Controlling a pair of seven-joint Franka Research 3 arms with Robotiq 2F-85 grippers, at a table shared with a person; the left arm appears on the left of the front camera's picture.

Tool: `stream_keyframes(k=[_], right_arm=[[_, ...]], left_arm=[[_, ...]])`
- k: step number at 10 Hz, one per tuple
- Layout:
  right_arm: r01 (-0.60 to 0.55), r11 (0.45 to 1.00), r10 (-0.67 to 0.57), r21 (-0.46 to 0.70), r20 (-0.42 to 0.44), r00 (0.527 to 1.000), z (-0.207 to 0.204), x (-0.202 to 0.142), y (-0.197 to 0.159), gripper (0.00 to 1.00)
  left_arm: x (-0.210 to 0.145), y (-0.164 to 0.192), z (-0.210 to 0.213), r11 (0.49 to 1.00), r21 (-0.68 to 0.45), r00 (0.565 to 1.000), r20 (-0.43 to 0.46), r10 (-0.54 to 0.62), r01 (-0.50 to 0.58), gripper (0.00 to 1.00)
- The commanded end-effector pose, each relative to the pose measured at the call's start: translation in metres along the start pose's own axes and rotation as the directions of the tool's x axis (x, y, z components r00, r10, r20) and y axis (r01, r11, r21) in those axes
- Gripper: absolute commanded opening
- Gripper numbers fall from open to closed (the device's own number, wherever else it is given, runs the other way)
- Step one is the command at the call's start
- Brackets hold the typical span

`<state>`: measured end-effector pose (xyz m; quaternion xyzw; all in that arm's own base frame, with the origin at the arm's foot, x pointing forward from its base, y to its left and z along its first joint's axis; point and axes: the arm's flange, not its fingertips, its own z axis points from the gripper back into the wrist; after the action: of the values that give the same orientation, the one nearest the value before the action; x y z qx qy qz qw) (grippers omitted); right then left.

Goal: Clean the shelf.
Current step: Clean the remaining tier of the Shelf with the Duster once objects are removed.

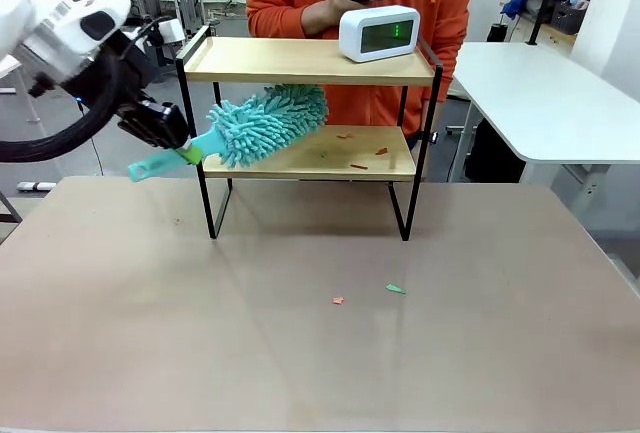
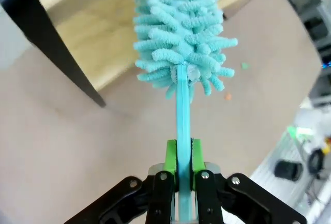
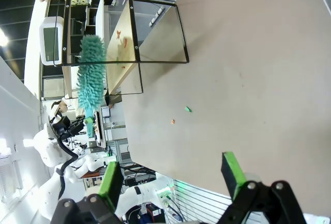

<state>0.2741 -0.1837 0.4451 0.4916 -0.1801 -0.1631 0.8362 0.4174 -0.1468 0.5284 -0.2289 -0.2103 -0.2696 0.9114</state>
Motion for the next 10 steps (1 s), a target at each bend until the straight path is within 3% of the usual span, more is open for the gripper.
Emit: stream_keyframes(k=[1, 10], right_arm=[[-0.026, 0.999, 0.026, 0.026, 0.011, 1.0, 0.0, 0.002, 0.001, 1.0], [-0.026, 0.999, 0.026, 0.026, 0.011, 1.0, 0.0, 0.002, 0.001, 1.0]], left_arm=[[0.016, -0.002, -0.02, 1.0, 0.013, 1.0, 0.007, 0.027, -0.027, 0.12], [0.041, -0.023, -0.075, 0.994, -0.059, 0.99, -0.109, -0.094, 0.088, 0.12]])
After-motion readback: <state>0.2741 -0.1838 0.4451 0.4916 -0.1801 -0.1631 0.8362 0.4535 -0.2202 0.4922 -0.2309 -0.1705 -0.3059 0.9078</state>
